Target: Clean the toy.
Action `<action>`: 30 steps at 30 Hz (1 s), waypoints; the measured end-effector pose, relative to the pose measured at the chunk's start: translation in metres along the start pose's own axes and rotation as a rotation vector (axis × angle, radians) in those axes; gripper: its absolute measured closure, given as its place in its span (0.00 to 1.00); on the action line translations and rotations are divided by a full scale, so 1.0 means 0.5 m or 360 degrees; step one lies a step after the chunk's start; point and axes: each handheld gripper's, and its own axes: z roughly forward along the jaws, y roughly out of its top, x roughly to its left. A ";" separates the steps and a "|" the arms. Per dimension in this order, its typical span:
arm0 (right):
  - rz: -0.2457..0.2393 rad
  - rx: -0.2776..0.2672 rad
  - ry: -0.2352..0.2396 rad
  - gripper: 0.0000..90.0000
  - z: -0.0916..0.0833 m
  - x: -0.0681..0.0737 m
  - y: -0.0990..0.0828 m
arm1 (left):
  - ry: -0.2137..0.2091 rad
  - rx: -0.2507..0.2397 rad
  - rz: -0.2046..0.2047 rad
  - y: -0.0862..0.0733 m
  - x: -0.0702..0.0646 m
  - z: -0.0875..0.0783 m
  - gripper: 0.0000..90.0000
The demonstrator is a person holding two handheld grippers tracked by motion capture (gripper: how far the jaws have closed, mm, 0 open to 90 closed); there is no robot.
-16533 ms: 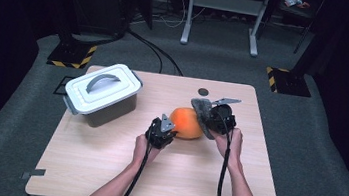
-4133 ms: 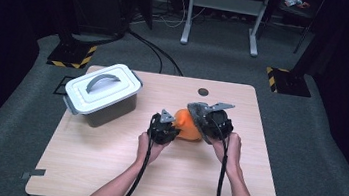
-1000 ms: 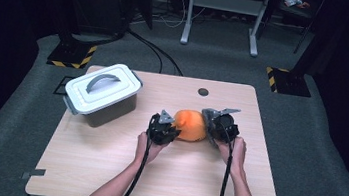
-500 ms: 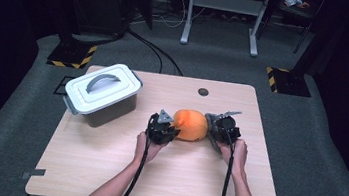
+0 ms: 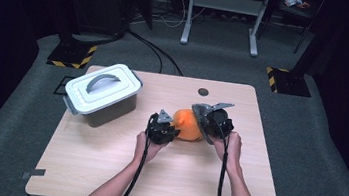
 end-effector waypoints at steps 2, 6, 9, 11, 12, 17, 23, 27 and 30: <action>0.0004 0.0012 -0.0005 0.83 0.002 -0.003 0.004 | 0.0009 -0.0002 0.0008 -0.001 0.000 0.000 0.76; 0.0007 0.0026 -0.0022 0.83 0.006 -0.007 0.009 | 0.0045 0.0022 0.0026 -0.008 0.001 0.002 0.63; 0.0022 0.0032 -0.0027 0.83 0.009 -0.009 0.011 | 0.0071 0.0054 0.0027 -0.014 0.009 0.008 0.55; 0.0028 0.0032 -0.0022 0.83 0.008 -0.010 0.012 | 0.0091 0.0054 0.0016 -0.014 0.010 0.013 0.52; 0.0024 0.0033 -0.0025 0.83 0.009 -0.011 0.013 | 0.0094 0.0063 0.0033 -0.014 0.010 0.015 0.51; 0.0032 0.0024 -0.0017 0.83 0.012 -0.013 0.012 | 0.0154 0.0072 0.0069 -0.012 0.005 0.030 0.51; 0.0069 -0.0002 0.0000 0.83 0.013 -0.017 0.005 | 0.0174 0.0090 0.0116 -0.005 0.001 0.032 0.76; 0.0083 -0.0030 0.0003 0.83 0.010 -0.020 -0.002 | 0.0180 0.0084 0.0115 -0.003 -0.002 0.029 0.86; 0.0104 -0.0053 0.0009 0.83 0.003 -0.023 -0.006 | 0.0161 0.0082 0.0112 0.000 -0.004 0.023 0.89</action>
